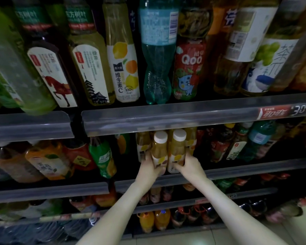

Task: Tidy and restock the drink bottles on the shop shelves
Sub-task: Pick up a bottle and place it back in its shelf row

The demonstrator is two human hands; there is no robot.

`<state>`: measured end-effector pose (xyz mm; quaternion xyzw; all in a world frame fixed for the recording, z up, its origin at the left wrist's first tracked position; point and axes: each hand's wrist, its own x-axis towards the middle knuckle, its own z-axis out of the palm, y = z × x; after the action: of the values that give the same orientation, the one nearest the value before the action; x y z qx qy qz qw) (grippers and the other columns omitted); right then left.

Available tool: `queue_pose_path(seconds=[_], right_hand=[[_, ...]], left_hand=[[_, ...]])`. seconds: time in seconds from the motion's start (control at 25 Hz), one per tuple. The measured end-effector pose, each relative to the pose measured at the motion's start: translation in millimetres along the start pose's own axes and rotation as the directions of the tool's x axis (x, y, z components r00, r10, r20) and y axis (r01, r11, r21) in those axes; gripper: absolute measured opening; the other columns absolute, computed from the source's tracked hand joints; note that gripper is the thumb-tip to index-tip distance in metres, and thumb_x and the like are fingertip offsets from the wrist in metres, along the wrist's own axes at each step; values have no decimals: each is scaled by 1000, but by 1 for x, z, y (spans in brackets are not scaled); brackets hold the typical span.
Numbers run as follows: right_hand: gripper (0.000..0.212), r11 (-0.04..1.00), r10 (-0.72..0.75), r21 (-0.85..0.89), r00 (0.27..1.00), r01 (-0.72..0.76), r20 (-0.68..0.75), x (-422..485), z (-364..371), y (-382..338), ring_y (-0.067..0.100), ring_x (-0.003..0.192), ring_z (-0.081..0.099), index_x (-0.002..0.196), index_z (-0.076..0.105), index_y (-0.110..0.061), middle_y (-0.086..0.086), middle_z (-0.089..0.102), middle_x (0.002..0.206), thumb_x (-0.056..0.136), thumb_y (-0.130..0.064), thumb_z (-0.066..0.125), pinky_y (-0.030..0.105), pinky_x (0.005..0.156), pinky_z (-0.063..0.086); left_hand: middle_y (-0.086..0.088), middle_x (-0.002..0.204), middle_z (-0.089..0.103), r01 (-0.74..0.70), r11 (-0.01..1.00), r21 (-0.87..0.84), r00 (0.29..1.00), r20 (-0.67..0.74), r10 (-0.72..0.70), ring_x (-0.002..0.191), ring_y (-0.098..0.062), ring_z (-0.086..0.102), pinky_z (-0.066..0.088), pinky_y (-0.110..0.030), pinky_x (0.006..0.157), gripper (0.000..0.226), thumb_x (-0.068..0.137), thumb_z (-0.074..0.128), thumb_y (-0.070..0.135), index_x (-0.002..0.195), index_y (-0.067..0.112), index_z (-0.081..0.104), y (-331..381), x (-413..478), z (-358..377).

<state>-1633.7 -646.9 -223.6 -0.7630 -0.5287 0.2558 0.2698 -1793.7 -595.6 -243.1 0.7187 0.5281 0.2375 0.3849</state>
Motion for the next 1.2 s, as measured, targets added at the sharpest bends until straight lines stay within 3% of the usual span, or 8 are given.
queue_pose_path(seconds=[0.32, 0.48, 0.56, 0.64, 0.72, 0.8, 0.96, 1.2], right_hand=[[46, 1000, 6, -28, 998, -4, 66, -7, -7, -13, 26, 100, 64, 121, 39, -15, 6, 65, 106, 88, -35, 65, 39, 80, 54], [47, 974, -82, -216, 995, 67, -61, -47, -22, -48, 20, 112, 54, 128, 35, -15, 4, 53, 120, 92, -35, 58, 30, 83, 50], [35, 939, -245, -255, 969, 232, -21, -76, -42, -77, 13, 112, 50, 119, 37, -24, -7, 47, 112, 93, -38, 54, 22, 81, 46], [36, 884, -432, -210, 901, 418, -25, -100, -69, -119, 4, 112, 48, 125, 37, -31, -19, 41, 112, 94, -38, 53, 11, 82, 40], [49, 754, -656, -208, 729, 623, -195, -109, -91, -166, 2, 119, 43, 138, 36, -27, -18, 42, 123, 93, -31, 56, 8, 92, 35], [55, 610, -784, -344, 478, 714, -398, -99, -103, -201, 13, 120, 45, 139, 39, -15, -1, 49, 129, 90, -21, 62, 19, 100, 35], [64, 668, -717, -461, 340, 584, -609, -63, -125, -231, 29, 123, 38, 141, 38, -16, 18, 43, 136, 84, -16, 66, 46, 99, 38], [66, 709, -703, -549, 386, 443, -597, -40, -140, -212, 34, 131, 30, 146, 37, -23, 21, 32, 148, 86, -23, 65, 53, 102, 33]], left_hand=[[-17, 120, 55, 107, 961, 255, 992, -94, -85, 105, -31, 58, 49, -34, 80, 42, 94, 55, 32, 123, 5, 43, 6, -12, 6], [-2, 128, 48, -124, 883, 453, 963, -159, 217, 108, -19, 56, 49, -25, 72, 46, 95, 46, 40, 134, 15, 39, 50, -51, -32], [4, 117, 56, -347, 813, 468, 806, -296, 513, 100, -11, 60, 51, -18, 65, 39, 93, 46, 38, 125, 17, 52, 84, -80, -66], [-1, 112, 62, -501, 683, 531, 513, -453, 729, 102, -12, 60, 51, -17, 78, 33, 92, 51, 27, 118, 11, 61, 112, -95, -107], [-10, 117, 61, -493, 582, 647, 287, -510, 811, 112, -20, 55, 46, -28, 98, 35, 91, 55, 19, 122, 5, 60, 136, -93, -151], [-13, 126, 57, -355, 580, 733, 218, -539, 814, 123, -28, 48, 34, -45, 109, 44, 90, 56, 19, 132, 7, 51, 160, -82, -186], [-15, 137, 50, -54, 629, 775, 366, -571, 735, 138, -33, 27, -3, -55, 112, 66, 86, 51, 34, 147, 21, 30, 195, -45, -214], [-16, 150, 28, -24, 587, 809, 647, -435, 626, 144, -26, -4, -28, -48, 102, 85, 89, 49, 49, 150, 33, -8, 213, -15, -221]])
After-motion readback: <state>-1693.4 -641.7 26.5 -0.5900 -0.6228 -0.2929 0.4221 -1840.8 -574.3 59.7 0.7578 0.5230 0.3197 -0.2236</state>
